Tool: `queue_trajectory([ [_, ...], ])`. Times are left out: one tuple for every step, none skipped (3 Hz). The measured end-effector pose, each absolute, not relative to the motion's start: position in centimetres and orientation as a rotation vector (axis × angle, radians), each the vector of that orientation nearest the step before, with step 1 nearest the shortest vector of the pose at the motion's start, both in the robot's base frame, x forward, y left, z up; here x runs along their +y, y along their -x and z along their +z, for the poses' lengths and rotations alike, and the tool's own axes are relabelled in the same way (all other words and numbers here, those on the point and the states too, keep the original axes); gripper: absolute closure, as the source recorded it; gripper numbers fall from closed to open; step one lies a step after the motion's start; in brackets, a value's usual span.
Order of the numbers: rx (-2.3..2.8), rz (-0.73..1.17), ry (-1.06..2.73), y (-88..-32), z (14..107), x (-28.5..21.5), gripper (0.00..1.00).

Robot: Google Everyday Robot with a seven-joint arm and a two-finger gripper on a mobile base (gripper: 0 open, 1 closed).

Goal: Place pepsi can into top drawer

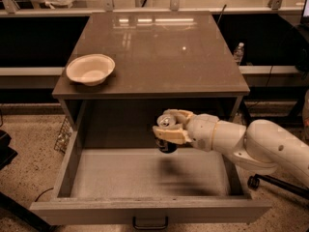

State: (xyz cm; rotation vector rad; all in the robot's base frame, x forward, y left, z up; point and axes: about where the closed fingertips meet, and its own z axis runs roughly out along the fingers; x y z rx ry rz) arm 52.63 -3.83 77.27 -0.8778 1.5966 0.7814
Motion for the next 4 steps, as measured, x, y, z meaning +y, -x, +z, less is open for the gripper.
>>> queue_trajectory([
  [1.581,0.857,0.926,-52.4,74.2,-1.7,1.0],
  [1.585,0.91,0.969,-51.9,71.6,0.2,1.0],
  [1.578,0.947,0.988,-51.4,69.8,1.4,1.0],
  [1.576,0.952,0.991,-51.3,69.8,1.6,0.84],
])
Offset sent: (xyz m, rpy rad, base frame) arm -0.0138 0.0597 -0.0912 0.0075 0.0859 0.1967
